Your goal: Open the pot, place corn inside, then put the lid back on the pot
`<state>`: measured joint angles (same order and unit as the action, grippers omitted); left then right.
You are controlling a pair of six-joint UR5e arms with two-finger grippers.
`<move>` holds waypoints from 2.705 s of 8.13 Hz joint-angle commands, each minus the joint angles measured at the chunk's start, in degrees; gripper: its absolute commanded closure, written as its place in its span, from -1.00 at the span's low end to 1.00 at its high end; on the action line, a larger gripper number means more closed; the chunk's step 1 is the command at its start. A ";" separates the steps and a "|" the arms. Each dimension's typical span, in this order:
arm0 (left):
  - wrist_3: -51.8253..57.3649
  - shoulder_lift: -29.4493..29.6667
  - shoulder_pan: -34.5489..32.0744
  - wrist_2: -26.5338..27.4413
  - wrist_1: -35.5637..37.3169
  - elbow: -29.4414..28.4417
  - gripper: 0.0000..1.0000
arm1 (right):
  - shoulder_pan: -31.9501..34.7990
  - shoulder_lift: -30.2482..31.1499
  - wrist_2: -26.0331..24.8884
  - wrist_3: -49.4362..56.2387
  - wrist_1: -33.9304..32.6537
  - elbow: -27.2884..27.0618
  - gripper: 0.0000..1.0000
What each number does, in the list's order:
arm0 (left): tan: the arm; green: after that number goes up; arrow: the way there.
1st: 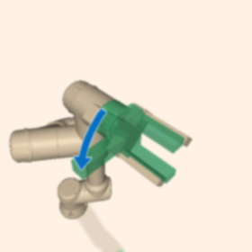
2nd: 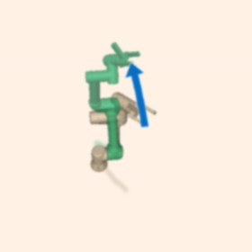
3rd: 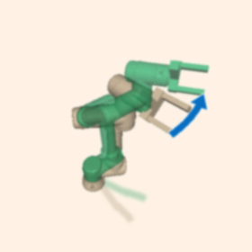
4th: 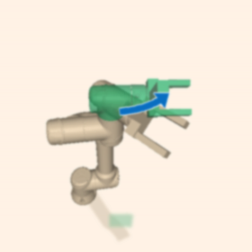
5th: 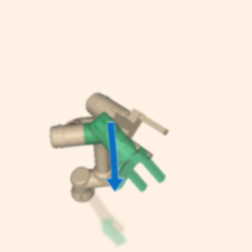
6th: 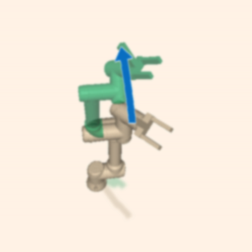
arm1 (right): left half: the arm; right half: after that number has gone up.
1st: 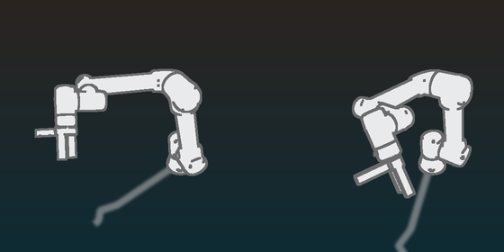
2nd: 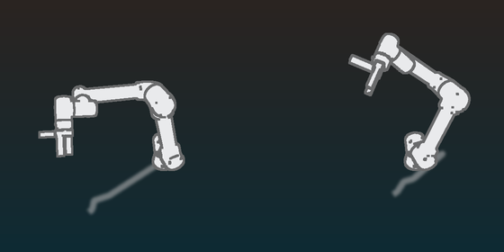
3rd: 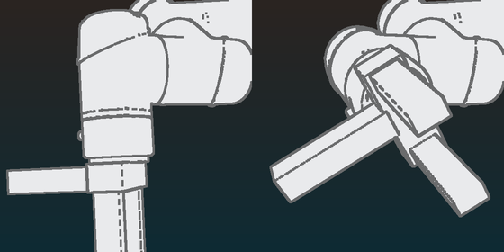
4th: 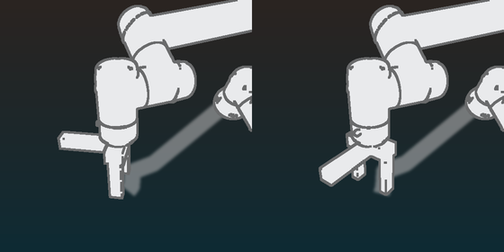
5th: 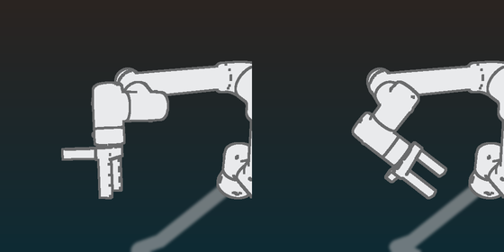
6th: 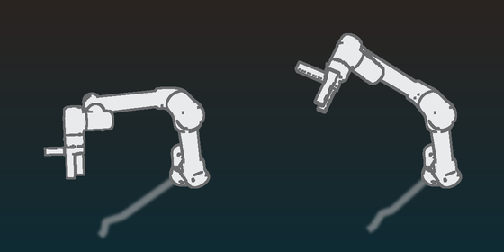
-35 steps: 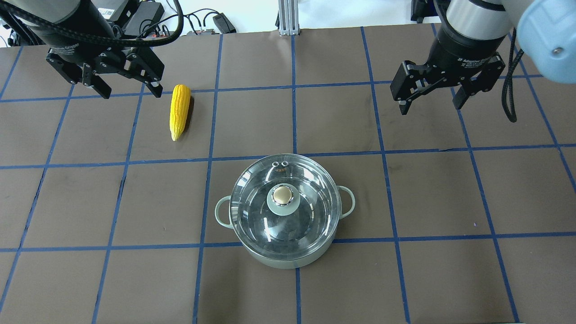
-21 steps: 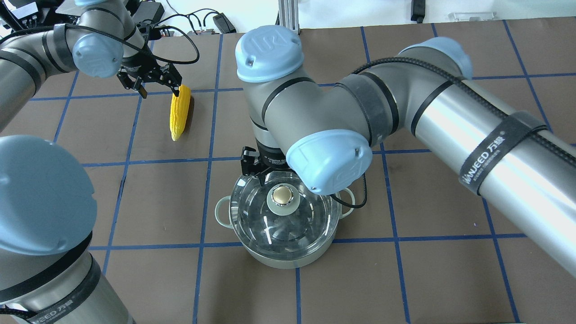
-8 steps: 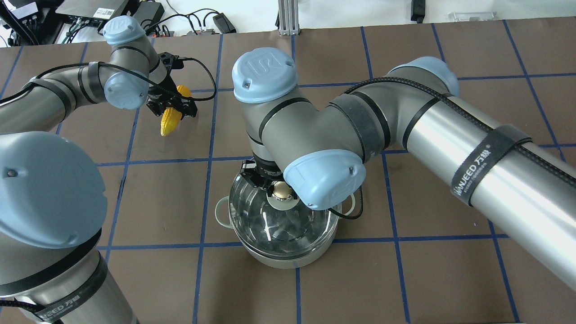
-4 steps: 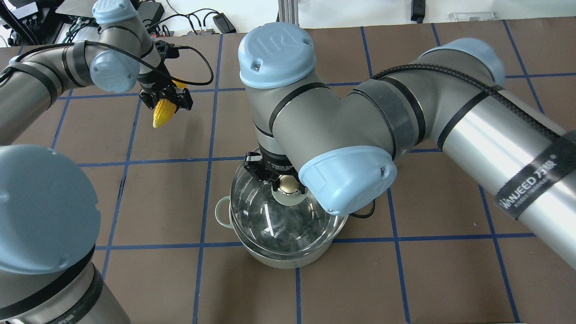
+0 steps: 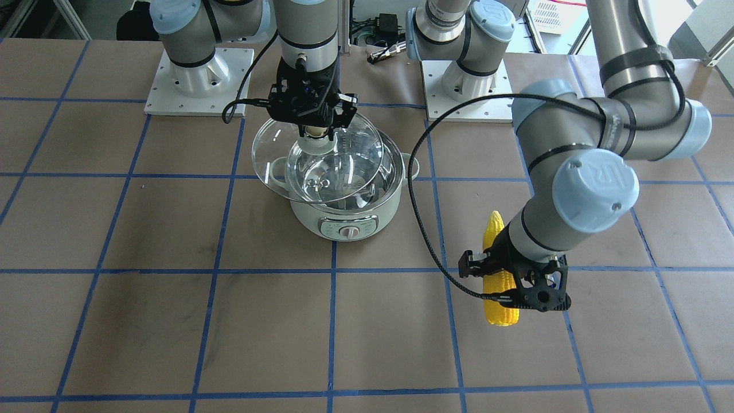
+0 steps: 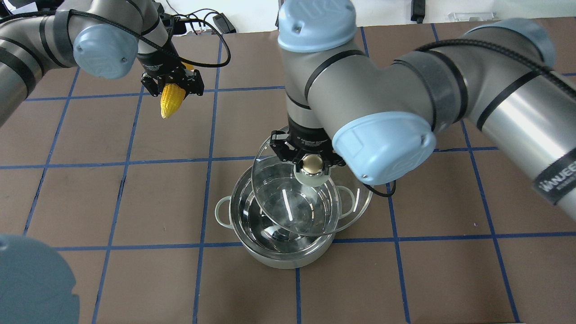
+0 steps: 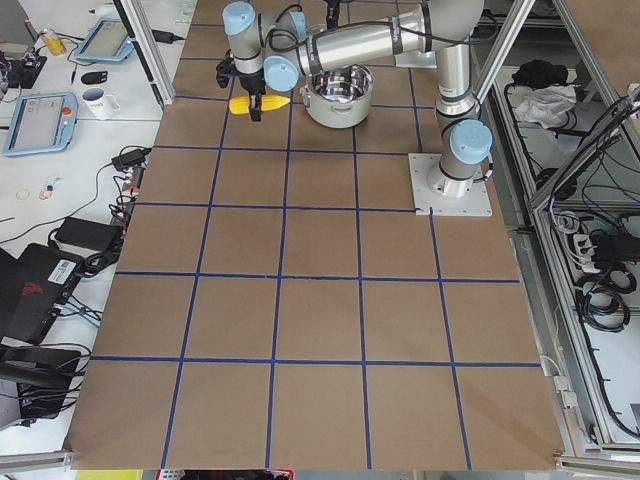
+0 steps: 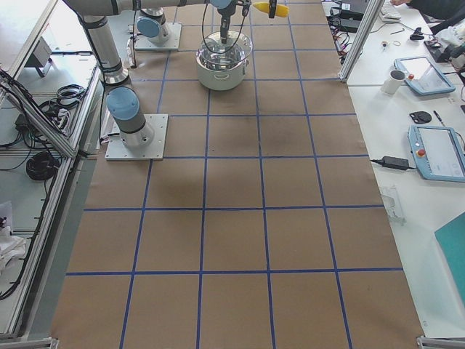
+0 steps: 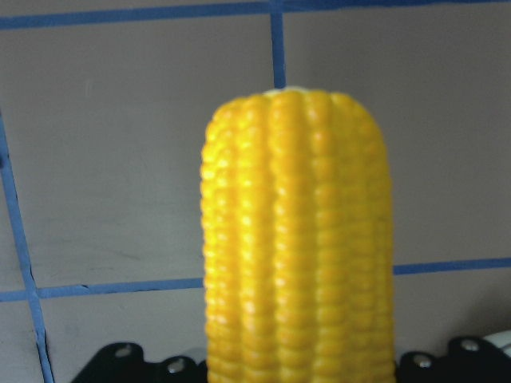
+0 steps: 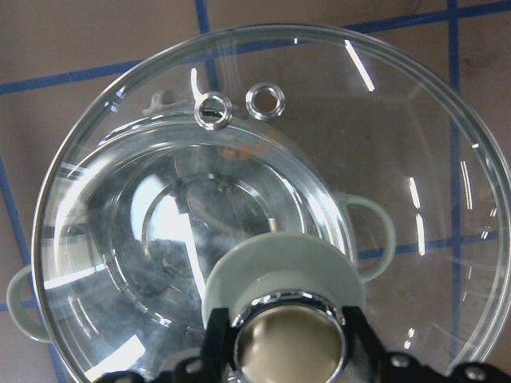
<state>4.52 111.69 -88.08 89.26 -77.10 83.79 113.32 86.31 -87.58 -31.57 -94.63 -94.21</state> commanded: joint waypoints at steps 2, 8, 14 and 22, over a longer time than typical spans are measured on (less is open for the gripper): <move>-13.94 -9.20 -4.78 -3.29 -11.74 4.52 0.88 | -20.53 6.05 -4.00 26.05 7.87 1.22 0.48; -29.57 -12.10 -21.34 -6.00 -10.96 9.99 0.98 | -24.28 6.94 -4.17 30.25 9.11 1.22 0.49; -29.92 -11.50 -23.54 -11.83 -11.14 15.61 1.00 | -24.20 6.94 -4.70 30.16 10.08 1.22 0.55; -30.36 -8.69 -23.54 -11.56 -10.70 15.97 -0.31 | -24.19 7.03 -4.09 29.12 10.52 1.31 0.67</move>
<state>-25.67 102.64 -111.62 77.52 -88.22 99.75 89.12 93.34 -91.99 -1.81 -84.10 -92.99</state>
